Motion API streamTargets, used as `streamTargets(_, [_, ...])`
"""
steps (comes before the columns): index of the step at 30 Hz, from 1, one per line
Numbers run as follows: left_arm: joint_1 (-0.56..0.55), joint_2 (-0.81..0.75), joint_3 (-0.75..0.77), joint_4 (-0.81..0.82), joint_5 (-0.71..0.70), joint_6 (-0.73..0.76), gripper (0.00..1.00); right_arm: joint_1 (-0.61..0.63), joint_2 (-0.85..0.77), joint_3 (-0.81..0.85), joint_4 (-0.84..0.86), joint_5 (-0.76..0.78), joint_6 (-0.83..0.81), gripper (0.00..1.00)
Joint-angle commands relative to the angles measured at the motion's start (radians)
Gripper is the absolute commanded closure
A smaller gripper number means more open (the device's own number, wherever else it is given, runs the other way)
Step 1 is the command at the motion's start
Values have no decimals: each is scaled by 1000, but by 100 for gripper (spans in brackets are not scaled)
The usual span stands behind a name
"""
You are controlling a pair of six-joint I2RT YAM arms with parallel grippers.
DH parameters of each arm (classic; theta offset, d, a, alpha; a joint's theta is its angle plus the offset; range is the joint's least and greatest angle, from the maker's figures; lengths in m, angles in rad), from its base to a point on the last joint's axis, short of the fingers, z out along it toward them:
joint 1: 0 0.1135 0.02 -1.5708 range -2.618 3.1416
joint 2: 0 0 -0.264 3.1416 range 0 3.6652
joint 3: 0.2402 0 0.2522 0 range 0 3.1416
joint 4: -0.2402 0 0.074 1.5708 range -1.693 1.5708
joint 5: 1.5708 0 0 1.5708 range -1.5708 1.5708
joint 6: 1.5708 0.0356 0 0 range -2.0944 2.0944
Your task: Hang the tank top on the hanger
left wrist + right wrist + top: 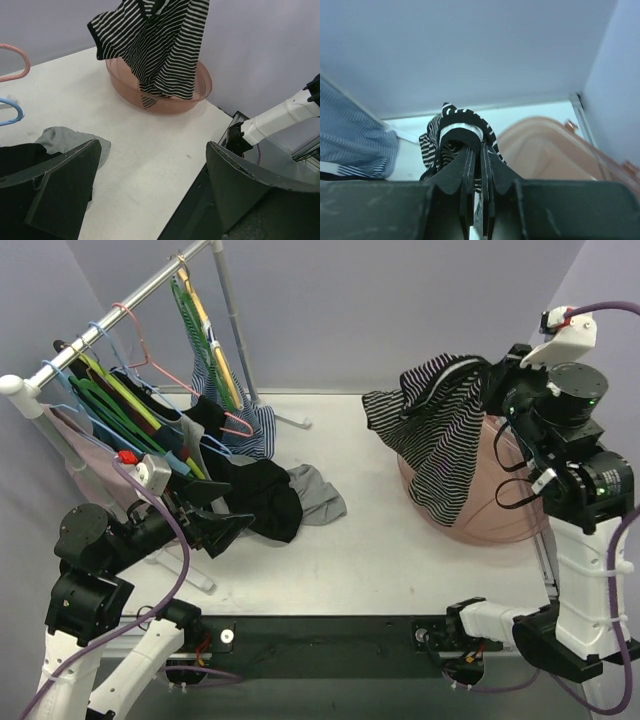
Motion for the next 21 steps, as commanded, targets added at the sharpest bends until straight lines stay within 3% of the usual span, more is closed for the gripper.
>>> streamTargets(1, [-4, 8, 13, 98, 19, -44, 3, 187, 111, 286, -31, 78, -106, 100])
streamTargets(5, [-4, 2, 11, 104, 21, -47, 3, 386, 172, 434, -31, 99, -164, 100])
streamTargets(12, [-4, 0, 21, 108, 39, -40, 3, 672, 203, 407, 1, 196, -257, 100])
streamTargets(17, [-4, 9, 28, 110, 49, -37, 3, 708, 163, 278, 10, 200, -228, 100])
streamTargets(21, [-4, 0, 24, 110, 55, -37, 3, 714, 97, 108, 33, 64, -195, 100])
